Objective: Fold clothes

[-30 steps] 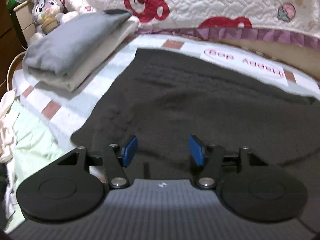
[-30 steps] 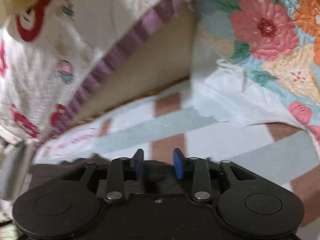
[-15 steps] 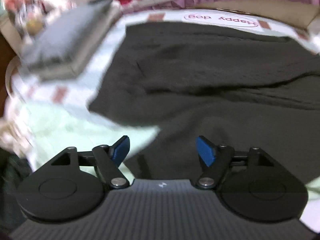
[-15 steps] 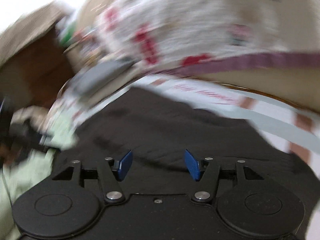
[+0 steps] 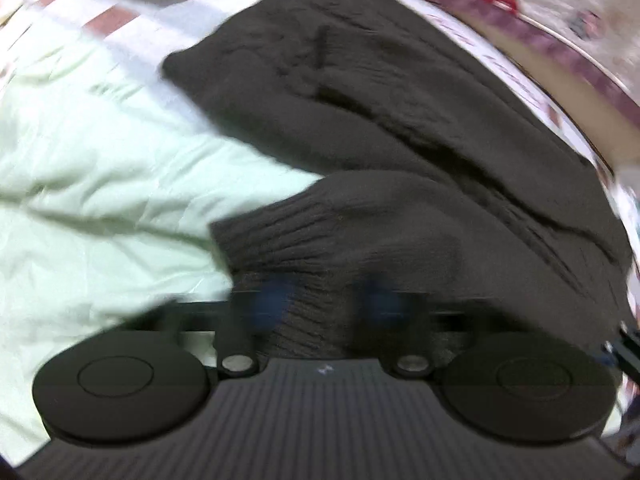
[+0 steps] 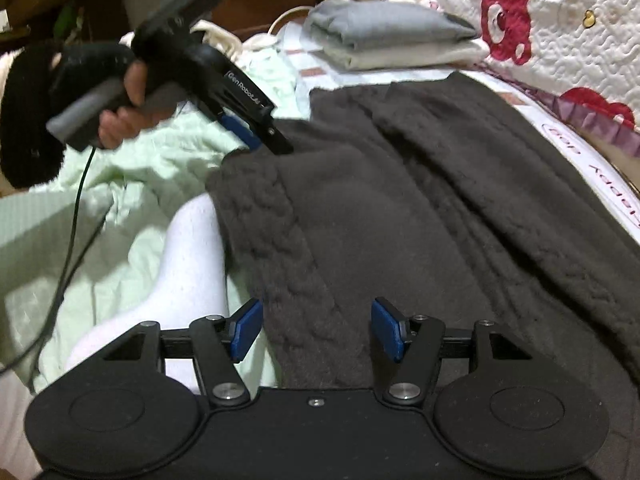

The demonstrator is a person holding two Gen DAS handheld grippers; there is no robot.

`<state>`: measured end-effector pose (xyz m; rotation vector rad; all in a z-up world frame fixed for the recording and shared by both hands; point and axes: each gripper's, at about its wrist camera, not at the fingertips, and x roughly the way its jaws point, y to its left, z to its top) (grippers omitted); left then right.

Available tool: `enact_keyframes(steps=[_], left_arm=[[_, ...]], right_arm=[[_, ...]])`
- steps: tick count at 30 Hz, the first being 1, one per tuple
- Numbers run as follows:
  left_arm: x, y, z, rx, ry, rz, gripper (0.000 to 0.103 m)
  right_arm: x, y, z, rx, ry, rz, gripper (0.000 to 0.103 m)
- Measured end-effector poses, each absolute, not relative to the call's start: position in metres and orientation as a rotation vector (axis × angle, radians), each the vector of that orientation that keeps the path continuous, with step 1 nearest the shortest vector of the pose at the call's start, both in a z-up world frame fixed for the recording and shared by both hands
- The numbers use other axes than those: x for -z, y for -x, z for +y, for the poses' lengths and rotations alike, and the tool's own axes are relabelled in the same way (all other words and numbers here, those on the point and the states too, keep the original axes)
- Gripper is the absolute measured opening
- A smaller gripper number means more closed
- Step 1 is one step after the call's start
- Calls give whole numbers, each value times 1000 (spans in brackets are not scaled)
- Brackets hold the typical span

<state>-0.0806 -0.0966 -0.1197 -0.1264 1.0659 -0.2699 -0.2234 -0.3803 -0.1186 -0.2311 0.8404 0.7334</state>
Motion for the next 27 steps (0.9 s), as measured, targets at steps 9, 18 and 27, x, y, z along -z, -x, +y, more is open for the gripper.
enact_keyframes(steps=[9,18,27], left_arm=[[57,87,-117,369,108,837,3],[16,97,-164,353,-129,644,0],[51,122,-158,549,-91,694,33]], right_arm=[[129,220,-377,-726,208,872,66],[125,213,-359,-611,300,889,28],[74,185,-408,-404,131,685,8]])
